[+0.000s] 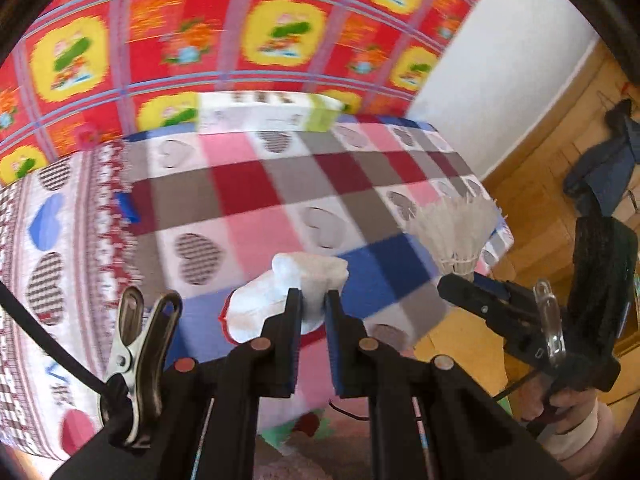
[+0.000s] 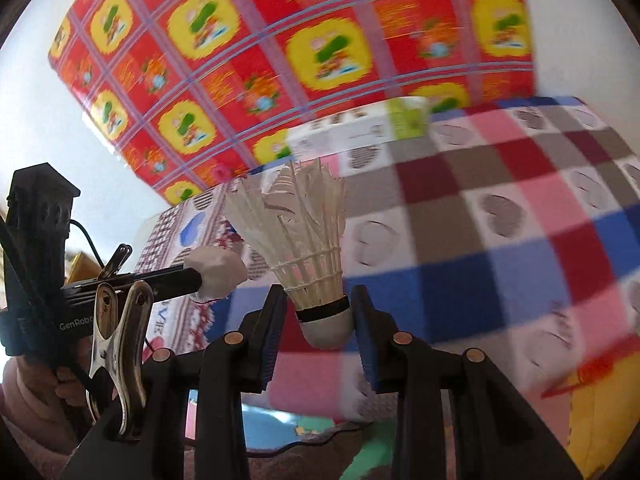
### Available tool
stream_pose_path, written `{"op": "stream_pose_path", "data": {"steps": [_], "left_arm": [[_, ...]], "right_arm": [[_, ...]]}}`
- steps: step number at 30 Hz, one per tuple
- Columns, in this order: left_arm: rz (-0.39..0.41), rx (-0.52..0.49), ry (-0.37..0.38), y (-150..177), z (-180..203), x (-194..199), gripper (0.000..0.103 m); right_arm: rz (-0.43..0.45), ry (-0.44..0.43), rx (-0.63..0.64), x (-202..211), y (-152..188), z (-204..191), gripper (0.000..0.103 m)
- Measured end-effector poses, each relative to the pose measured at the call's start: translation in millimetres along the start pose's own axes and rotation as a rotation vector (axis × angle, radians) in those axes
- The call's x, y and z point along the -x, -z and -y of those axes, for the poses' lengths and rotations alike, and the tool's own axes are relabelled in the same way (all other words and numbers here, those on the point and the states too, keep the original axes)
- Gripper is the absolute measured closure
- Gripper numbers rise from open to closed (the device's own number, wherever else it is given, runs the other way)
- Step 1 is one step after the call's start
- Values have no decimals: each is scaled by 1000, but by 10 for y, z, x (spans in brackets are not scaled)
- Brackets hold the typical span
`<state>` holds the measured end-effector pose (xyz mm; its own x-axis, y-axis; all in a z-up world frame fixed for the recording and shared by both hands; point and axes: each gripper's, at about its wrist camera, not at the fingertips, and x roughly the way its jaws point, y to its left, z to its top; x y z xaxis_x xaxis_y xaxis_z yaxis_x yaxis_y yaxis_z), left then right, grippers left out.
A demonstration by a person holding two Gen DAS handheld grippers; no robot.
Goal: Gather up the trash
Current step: 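Grasp the white shuttlecock with the right tool while the left tool holds the sock, then carry the white sock and shuttlecock with both tools over the red bucket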
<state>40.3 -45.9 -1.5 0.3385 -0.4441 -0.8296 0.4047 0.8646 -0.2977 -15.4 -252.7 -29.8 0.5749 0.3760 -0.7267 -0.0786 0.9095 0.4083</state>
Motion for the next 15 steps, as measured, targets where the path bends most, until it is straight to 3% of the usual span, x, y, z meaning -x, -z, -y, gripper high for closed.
{"op": "stream_pose_path", "data": {"steps": [15], "left_arm": [[-29,-219,137,-31,1691,-461,91]], "right_arm": [[116,165,-183,1208,429,1210,69]]}}
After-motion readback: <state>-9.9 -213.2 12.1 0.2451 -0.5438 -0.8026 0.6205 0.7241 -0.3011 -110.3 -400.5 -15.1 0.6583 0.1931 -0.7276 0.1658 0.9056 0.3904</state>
